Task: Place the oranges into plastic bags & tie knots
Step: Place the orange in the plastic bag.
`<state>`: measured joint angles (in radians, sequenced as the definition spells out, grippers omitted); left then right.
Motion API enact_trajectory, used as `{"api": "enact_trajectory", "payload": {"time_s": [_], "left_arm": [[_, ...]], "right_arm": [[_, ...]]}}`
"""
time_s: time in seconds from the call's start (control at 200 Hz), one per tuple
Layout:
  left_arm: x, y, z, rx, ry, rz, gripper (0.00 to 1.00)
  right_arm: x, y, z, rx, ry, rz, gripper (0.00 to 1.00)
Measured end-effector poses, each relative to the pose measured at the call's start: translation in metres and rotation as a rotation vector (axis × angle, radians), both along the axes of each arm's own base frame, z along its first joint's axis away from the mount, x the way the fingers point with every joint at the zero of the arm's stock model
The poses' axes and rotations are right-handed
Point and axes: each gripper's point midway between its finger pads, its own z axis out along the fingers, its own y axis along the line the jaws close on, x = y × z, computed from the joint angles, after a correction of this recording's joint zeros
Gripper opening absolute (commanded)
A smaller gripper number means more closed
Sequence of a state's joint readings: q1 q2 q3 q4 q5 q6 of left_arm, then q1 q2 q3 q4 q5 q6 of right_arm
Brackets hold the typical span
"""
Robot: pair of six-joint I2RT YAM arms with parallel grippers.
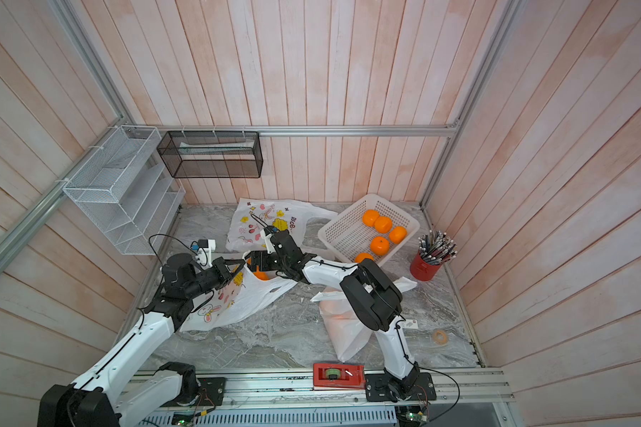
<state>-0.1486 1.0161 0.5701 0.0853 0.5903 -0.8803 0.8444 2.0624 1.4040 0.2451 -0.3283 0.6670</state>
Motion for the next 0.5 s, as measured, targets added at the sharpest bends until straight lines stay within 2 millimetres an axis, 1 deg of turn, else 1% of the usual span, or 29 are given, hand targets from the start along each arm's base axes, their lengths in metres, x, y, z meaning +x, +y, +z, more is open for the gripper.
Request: {"api": "enact_trajectory", "payload": {"time_s": [0.12,0.22,0.325,0.365,0.445,0.5], "left_arm": [[0.001,0.002,-0.001,-0.003,0.0,0.006,0.0],[0.0,0.003,-0.004,-0.002,0.007,0.01,0.0],[0.0,0.004,-0.006,-0.002,0.01,0.014,0.0],[0.0,0.004,-0.006,-0.002,0.01,0.014,0.0],[0.001,0.005,-0.006,-0.002,0.01,0.016,0.0],[0.001,0.005,-0.006,-0.002,0.009,0.016,0.0]], "right_arm": [[-0.008,-0.011,-0.001,-0.018,0.004,-0.005,0.9],[-0.015,-0.021,0.006,-0.021,-0.004,-0.015,0.9],[-0.02,-0.031,0.017,-0.017,-0.018,-0.027,0.89],[-0.023,-0.035,0.023,-0.014,-0.025,-0.03,0.87],[-0.027,-0.041,0.034,-0.003,-0.038,-0.033,0.79],[-0.03,-0.044,0.043,0.005,-0.05,-0.031,0.71]]}}
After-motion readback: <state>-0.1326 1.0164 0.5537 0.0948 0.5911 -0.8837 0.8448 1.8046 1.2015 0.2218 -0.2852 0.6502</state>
